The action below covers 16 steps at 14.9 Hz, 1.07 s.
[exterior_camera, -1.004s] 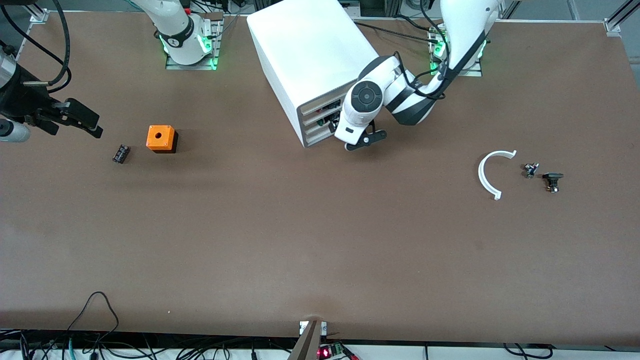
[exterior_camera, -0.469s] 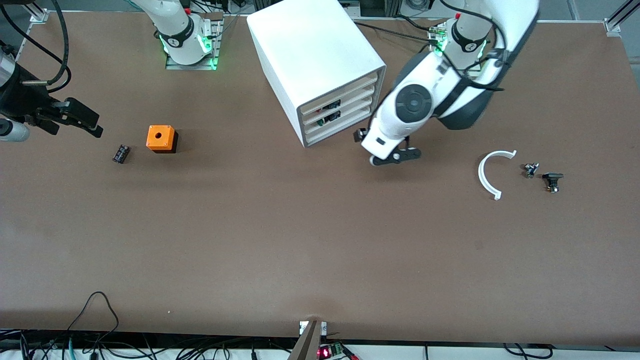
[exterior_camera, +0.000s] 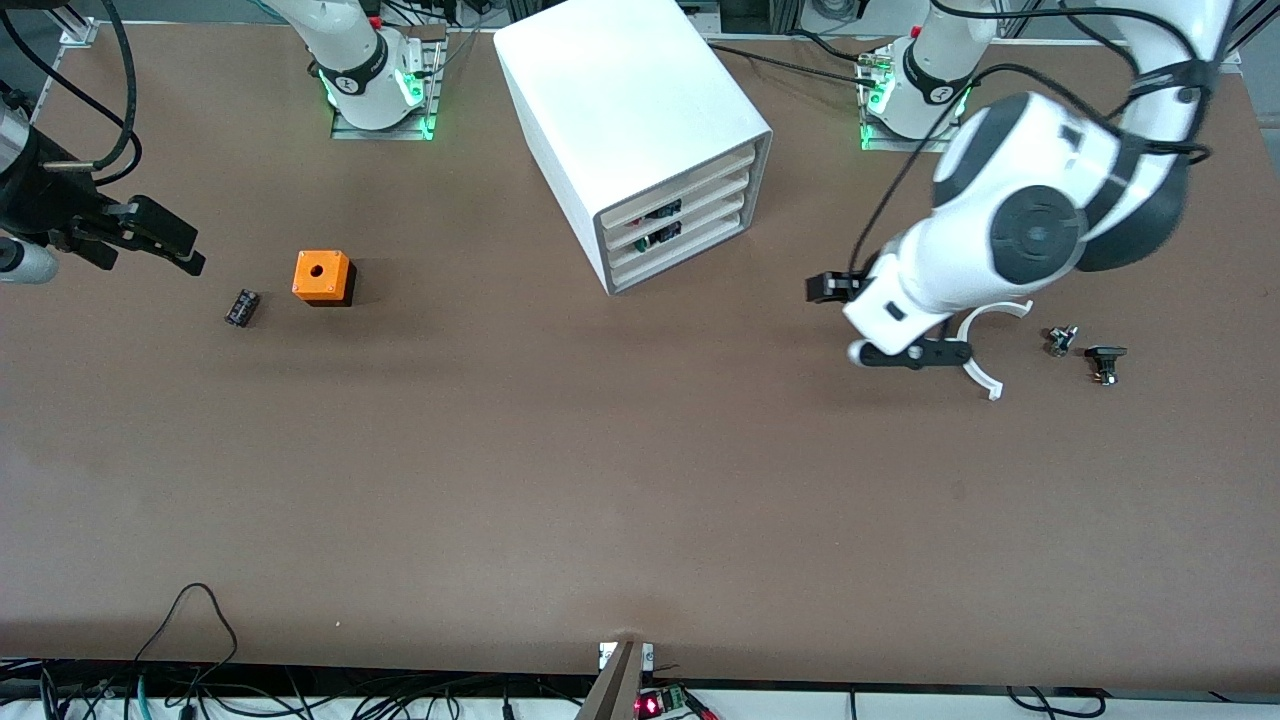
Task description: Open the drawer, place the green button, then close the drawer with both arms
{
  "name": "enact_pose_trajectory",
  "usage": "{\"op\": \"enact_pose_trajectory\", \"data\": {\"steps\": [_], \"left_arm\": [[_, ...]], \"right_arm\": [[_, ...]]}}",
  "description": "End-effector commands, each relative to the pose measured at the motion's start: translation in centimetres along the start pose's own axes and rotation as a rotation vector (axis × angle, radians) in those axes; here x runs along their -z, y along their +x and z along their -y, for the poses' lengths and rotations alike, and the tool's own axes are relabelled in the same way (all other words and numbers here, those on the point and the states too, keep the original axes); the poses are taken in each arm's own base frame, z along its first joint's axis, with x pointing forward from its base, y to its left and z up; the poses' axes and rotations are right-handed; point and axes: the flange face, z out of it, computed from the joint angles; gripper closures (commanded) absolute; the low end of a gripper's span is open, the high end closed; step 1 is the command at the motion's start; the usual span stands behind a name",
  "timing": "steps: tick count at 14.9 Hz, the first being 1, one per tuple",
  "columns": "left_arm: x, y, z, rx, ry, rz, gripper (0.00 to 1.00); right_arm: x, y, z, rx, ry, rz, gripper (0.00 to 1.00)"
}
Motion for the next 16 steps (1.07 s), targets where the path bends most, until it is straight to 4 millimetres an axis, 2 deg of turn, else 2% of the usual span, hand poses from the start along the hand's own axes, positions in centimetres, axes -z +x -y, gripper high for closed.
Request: {"op": "enact_pose_trajectory", "data": {"steps": [1,4,5,8,9,11,13,14,16], "left_arm": [[2.9,-0.1,2.4,-0.084,0.036,-0.038,0.00],[5.0,-1.0,5.9,-0.150,0.066,-0.089,0.00],[6.1,-1.3,7.8,-0.179,0.079,-0.125,0.00],[7.8,-2.6,12.5,-0.243,0.113,-0.153,0.00],[9.1,-4.4,15.2,-0.211,0.121,-0.171,0.00],[10.3,-6.1,16.0,-0.184,0.117,-0.212,0.00],[11.0,-6.3,15.5,-0.170,0.118,-0.258,0.00],[10.4,-6.4,15.7,-0.136,0.110,-0.264,0.00],[10.4,-8.3,15.6,-0.106,0.111,-0.343,0.00]], "right_arm": [[0.3,-0.2,-0.1,-0.003,0.016,-0.003,0.00],[0.4,-0.3,-0.1,-0.003,0.017,-0.006,0.00],[0.4,-0.3,-0.1,-0.003,0.017,-0.006,0.00],[0.3,-0.3,0.0,0.000,0.017,-0.003,0.00],[0.4,-0.3,0.0,0.002,0.017,-0.004,0.00],[0.4,-0.3,0.0,0.002,0.017,-0.006,0.00],[0.3,-0.2,0.0,0.003,0.017,-0.004,0.00],[0.3,-0.2,0.0,0.003,0.017,-0.003,0.00],[0.4,-0.3,0.0,0.003,0.017,-0.004,0.00]]}}
